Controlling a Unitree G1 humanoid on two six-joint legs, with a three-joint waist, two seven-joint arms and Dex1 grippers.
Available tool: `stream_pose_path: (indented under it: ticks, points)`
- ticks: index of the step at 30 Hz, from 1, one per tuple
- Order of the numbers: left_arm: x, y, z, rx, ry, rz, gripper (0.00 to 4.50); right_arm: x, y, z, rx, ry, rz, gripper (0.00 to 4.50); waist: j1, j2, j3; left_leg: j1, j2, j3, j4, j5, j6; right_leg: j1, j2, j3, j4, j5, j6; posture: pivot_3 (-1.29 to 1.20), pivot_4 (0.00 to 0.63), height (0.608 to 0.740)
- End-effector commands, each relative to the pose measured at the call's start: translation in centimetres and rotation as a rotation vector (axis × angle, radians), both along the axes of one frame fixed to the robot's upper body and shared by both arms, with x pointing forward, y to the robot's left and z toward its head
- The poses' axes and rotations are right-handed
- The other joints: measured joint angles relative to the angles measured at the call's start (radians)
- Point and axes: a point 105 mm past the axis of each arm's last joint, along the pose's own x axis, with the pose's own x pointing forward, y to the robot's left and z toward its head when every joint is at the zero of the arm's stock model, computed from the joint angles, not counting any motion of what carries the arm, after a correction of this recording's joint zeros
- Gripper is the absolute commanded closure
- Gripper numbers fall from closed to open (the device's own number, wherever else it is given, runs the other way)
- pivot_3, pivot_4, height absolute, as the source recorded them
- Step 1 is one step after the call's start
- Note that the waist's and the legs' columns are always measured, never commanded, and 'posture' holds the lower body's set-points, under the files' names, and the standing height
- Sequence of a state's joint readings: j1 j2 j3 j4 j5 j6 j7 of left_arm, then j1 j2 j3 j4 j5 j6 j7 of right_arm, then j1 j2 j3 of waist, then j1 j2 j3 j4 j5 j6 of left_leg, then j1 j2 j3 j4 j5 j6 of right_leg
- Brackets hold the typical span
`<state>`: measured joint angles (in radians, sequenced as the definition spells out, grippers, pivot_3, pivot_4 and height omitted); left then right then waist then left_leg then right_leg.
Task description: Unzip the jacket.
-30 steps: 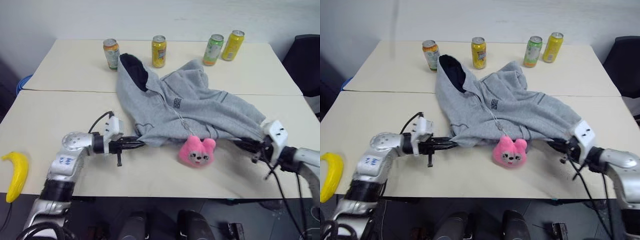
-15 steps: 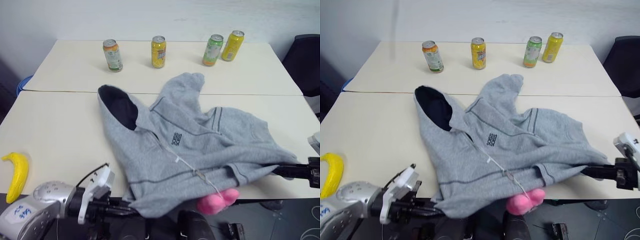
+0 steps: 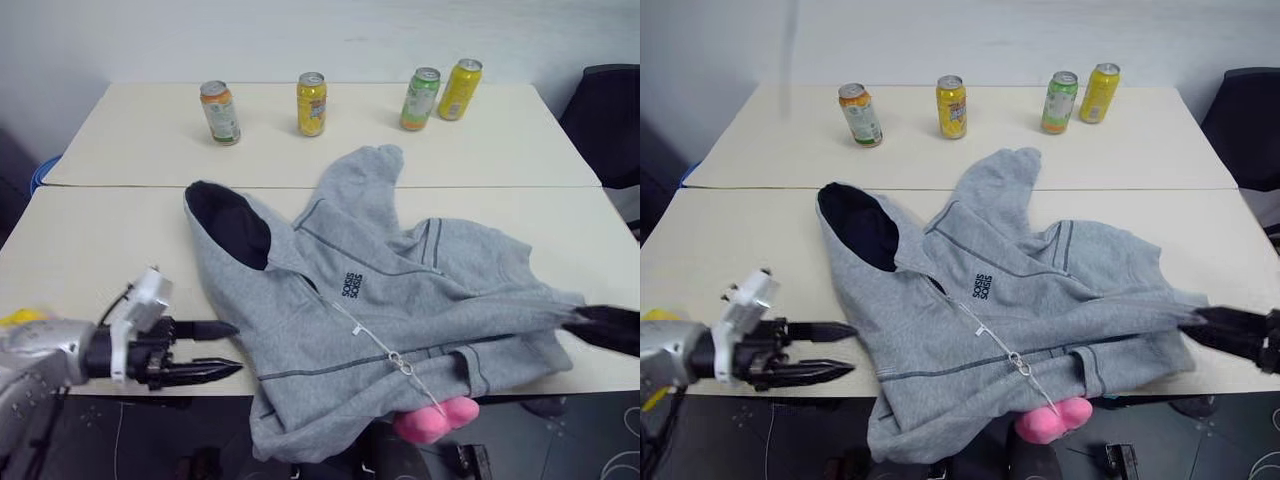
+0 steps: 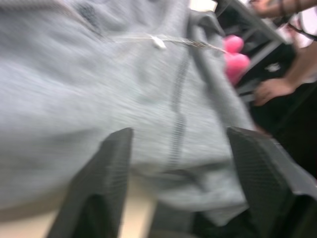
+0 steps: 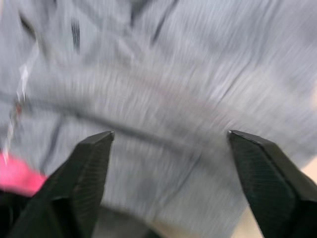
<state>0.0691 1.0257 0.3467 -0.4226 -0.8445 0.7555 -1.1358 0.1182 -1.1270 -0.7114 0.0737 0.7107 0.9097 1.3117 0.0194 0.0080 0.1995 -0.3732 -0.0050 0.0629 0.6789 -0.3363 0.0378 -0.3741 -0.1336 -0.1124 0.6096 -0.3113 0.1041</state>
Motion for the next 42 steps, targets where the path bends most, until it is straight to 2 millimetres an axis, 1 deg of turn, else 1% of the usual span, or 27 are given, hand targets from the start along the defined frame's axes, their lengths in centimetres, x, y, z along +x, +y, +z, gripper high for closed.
stream_pose_path:
  ticks: [1, 2, 4, 5, 6, 9, 11, 14, 16, 18, 19, 20, 21, 23, 26, 27, 28, 31, 32, 33, 34, 36, 38, 40, 41, 42]
  points:
    - [1.6, 1.8, -0.7, 0.189, -0.166, -0.038, 0.22, 1.5, 0.5, 1.4, -0.02, -0.085, -0.001, 0.0, -0.002, 0.001, 0.0, 0.0, 0.0, 0.001, 0.0, 0.0, 0.0, -0.001, 0.0, 0.0, 0.0, 0.0, 0.0, 0.0, 0.15, 0.74]
    - [2.1, 2.1, -1.3, 0.234, -0.209, -0.056, 0.03, 2.6, 1.0, 1.1, -0.069, -0.128, 0.0, 0.0, -0.003, 0.002, -0.001, 0.0, 0.0, 0.001, -0.001, 0.0, -0.001, -0.001, 0.0, 0.001, 0.0, 0.0, 0.0, 0.0, 0.15, 0.74]
    - [2.7, 2.2, -2.3, 0.302, -0.241, -0.108, 0.03, 5.0, 2.0, 0.4, -0.159, -0.202, -0.004, 0.0, -0.006, 0.001, -0.002, 0.001, 0.0, 0.003, -0.004, 0.0, -0.001, -0.002, 0.0, 0.002, -0.001, 0.0, 0.0, 0.0, 0.15, 0.74]
    - [2.8, 2.3, -2.7, 0.319, -0.246, -0.127, 0.03, 5.6, 2.3, 0.2, -0.181, -0.221, -0.007, 0.0, -0.01, 0.001, -0.002, 0.002, 0.0, 0.003, -0.006, 0.0, -0.002, -0.002, 0.0, 0.002, -0.001, 0.0, 0.0, 0.0, 0.15, 0.74]
    - [3.3, 2.1, -3.1, 0.345, -0.273, -0.147, 0.03, 6.8, 2.5, -0.3, -0.201, -0.221, -0.027, 0.0, -0.012, 0.001, -0.001, 0.001, 0.0, 0.004, -0.006, 0.0, -0.002, -0.003, 0.001, 0.002, -0.001, 0.0, 0.0, 0.0, 0.15, 0.74]
    - [5.2, 1.0, -3.7, 0.355, -0.383, -0.162, 0.03, 10.4, 3.1, -1.8, -0.326, -0.259, -0.068, 0.0, -0.018, 0.002, -0.001, 0.0, -0.001, 0.006, -0.009, 0.002, -0.002, -0.005, 0.001, 0.002, 0.002, 0.0, 0.0, 0.0, 0.15, 0.74]
    - [6.1, 0.5, -4.0, 0.353, -0.423, -0.167, 0.03, 12.4, 3.4, -2.3, -0.373, -0.274, -0.096, 0.0, -0.018, 0.002, -0.001, -0.001, -0.001, 0.007, -0.009, 0.004, -0.001, -0.006, 0.002, 0.001, 0.004, 0.0, 0.0, 0.0, 0.15, 0.74]
    - [6.3, 0.5, -5.9, 0.442, -0.42, -0.233, 0.03, 15.3, 4.1, -3.4, -0.434, -0.247, -0.097, 0.0, -0.022, 0.002, -0.001, -0.001, -0.002, 0.009, -0.007, 0.005, -0.001, -0.007, 0.003, -0.003, 0.006, 0.0, 0.001, 0.0, 0.15, 0.74]
    - [6.4, 0.5, -6.5, 0.46, -0.42, -0.243, 0.03, 16.3, 4.3, -4.2, -0.452, -0.213, -0.095, 0.0, -0.024, 0.001, -0.001, -0.002, -0.002, 0.01, -0.007, 0.006, 0.0, -0.008, 0.003, -0.004, 0.008, 0.0, 0.001, 0.0, 0.15, 0.74]
    - [6.9, 0.4, -6.7, 0.452, -0.42, -0.209, 0.41, 17.0, 4.4, -4.7, -0.49, -0.188, -0.082, 0.0, -0.024, 0.002, -0.001, -0.001, -0.002, 0.011, -0.006, 0.006, 0.0, -0.009, 0.003, -0.003, 0.009, 0.0, 0.001, 0.0, 0.15, 0.74]
    - [7.0, 0.5, -6.9, 0.456, -0.414, -0.197, 0.66, 17.3, 4.4, -4.9, -0.519, -0.177, -0.068, 0.18, -0.023, 0.002, -0.001, -0.001, -0.002, 0.01, -0.005, 0.006, 0.0, -0.008, 0.002, -0.003, 0.01, 0.0, 0.001, 0.0, 0.15, 0.74]
    - [6.7, 0.6, -7.2, 0.453, -0.387, -0.196, 0.82, 17.7, 4.7, -4.7, -0.535, -0.187, -0.057, 0.36, -0.023, 0.001, -0.001, -0.001, -0.002, 0.01, -0.004, 0.006, 0.0, -0.008, 0.002, -0.003, 0.01, 0.0, 0.001, 0.0, 0.15, 0.74]
    - [6.4, 0.8, -7.5, 0.45, -0.36, -0.185, 1.2, 18.3, 4.9, -4.3, -0.543, -0.211, -0.07, 0.54, -0.024, 0.001, -0.001, 0.0, -0.001, 0.01, -0.002, 0.006, 0.0, -0.006, 0.002, -0.003, 0.011, 0.0, 0.001, 0.0, 0.15, 0.74]
    - [5.1, 1.4, -8.2, 0.449, -0.282, -0.177, 1.78, 19.3, 5.4, -3.0, -0.553, -0.298, -0.087, 1.15, -0.027, 0.001, -0.001, 0.002, -0.001, 0.008, 0.0, 0.005, 0.001, -0.003, 0.001, 0.0, 0.011, 0.0, 0.001, 0.0, 0.15, 0.74]
    - [3.2, 1.9, -8.8, 0.422, -0.194, -0.152, 2.71, 20.4, 6.0, -1.7, -0.569, -0.401, -0.114, 2.24, -0.042, 0.001, -0.001, 0.003, 0.0, 0.006, -0.001, 0.005, 0.0, -0.002, 0.0, 0.004, 0.011, 0.0, 0.001, 0.0, 0.15, 0.74]
    - [2.4, 1.9, -8.8, 0.391, -0.168, -0.129, 2.91, 20.7, 6.2, -1.1, -0.572, -0.45, -0.127, 2.5, -0.047, 0.002, -0.001, 0.003, 0.0, 0.006, -0.002, 0.005, -0.001, -0.003, 0.0, 0.004, 0.011, 0.0, 0.001, 0.0, 0.15, 0.74]
    - [1.7, 1.9, -8.8, 0.363, -0.14, -0.111, 3.26, 21.0, 6.5, -0.5, -0.572, -0.495, -0.142, 2.87, -0.051, 0.002, -0.002, 0.003, 0.0, 0.006, -0.003, 0.005, -0.001, -0.003, 0.0, 0.004, 0.01, 0.0, 0.001, 0.0, 0.15, 0.74]
    - [-0.4, 1.4, -8.7, 0.294, -0.081, -0.065, 4.06, 21.9, 7.4, 1.3, -0.567, -0.613, -0.193, 3.85, -0.069, 0.003, -0.001, 0.003, 0.0, 0.007, -0.008, 0.004, -0.001, -0.004, 0.001, 0.003, 0.008, 0.0, 0.0, 0.0, 0.15, 0.74]
    - [-1.4, 1.2, -8.7, 0.27, -0.052, -0.046, 4.34, 22.3, 8.1, 2.1, -0.557, -0.652, -0.211, 4.16, -0.07, 0.003, -0.001, 0.003, 0.0, 0.007, -0.009, 0.004, -0.001, -0.004, 0.001, 0.003, 0.007, 0.0, 0.0, 0.0, 0.15, 0.74]
    - [-2.2, 1.0, -8.7, 0.254, -0.03, -0.035, 4.5, 22.6, 8.6, 2.5, -0.542, -0.671, -0.215, 4.45, -0.077, 0.003, -0.001, 0.003, -0.001, 0.007, -0.01, 0.005, -0.001, -0.004, 0.001, 0.003, 0.006, 0.0, 0.0, 0.0, 0.15, 0.74]
    - [-2.9, 0.8, -8.6, 0.243, -0.014, -0.025, 4.5, 22.8, 9.2, 2.7, -0.529, -0.683, -0.215, 4.48, -0.078, 0.003, -0.001, 0.003, 0.0, 0.007, -0.01, 0.005, -0.001, -0.004, 0.001, 0.003, 0.005, 0.0, 0.0, 0.0, 0.15, 0.74]
    - [-3.5, 0.5, -8.5, 0.232, -0.003, -0.007, 4.5, 23.1, 9.7, 2.9, -0.518, -0.698, -0.216, 4.48, -0.076, 0.003, -0.001, 0.003, 0.0, 0.007, -0.01, 0.005, -0.001, -0.004, 0.002, 0.003, 0.005, 0.0, 0.0, 0.0, 0.15, 0.74]
    - [-5.6, -0.6, -7.8, 0.165, 0.073, -0.004, 4.5, 23.7, 11.0, 3.2, -0.498, -0.717, -0.23, 4.48, -0.072, 0.002, -0.001, 0.002, 0.0, 0.006, -0.01, 0.005, -0.002, -0.004, 0.002, 0.003, 0.005, 0.0, 0.0, 0.0, 0.15, 0.74]
    - [-7.0, -1.6, -7.2, 0.118, 0.104, 0.001, 4.5, 24.1, 12.5, 2.9, -0.489, -0.719, -0.204, 4.48, -0.074, 0.001, -0.001, 0.002, 0.001, 0.006, -0.009, 0.005, -0.002, -0.003, 0.002, 0.003, 0.005, 0.0, 0.0, 0.0, 0.15, 0.74]
    - [-7.5, -1.9, -7.0, 0.106, 0.11, 0.005, 4.5, 24.1, 12.9, 2.8, -0.484, -0.715, -0.193, 4.48, -0.071, 0.001, -0.001, 0.002, 0.0, 0.006, -0.009, 0.005, -0.002, -0.003, 0.001, 0.003, 0.005, 0.0, 0.0, 0.0, 0.15, 0.74]
    - [-7.4, -2.2, -6.9, 0.108, 0.083, 0.022, 4.5, 24.3, 13.0, 2.7, -0.489, -0.709, -0.198, 4.48, -0.068, 0.001, -0.001, 0.002, 0.0, 0.005, -0.009, 0.005, -0.002, -0.003, 0.001, 0.003, 0.004, 0.0, 0.0, 0.0, 0.15, 0.74]
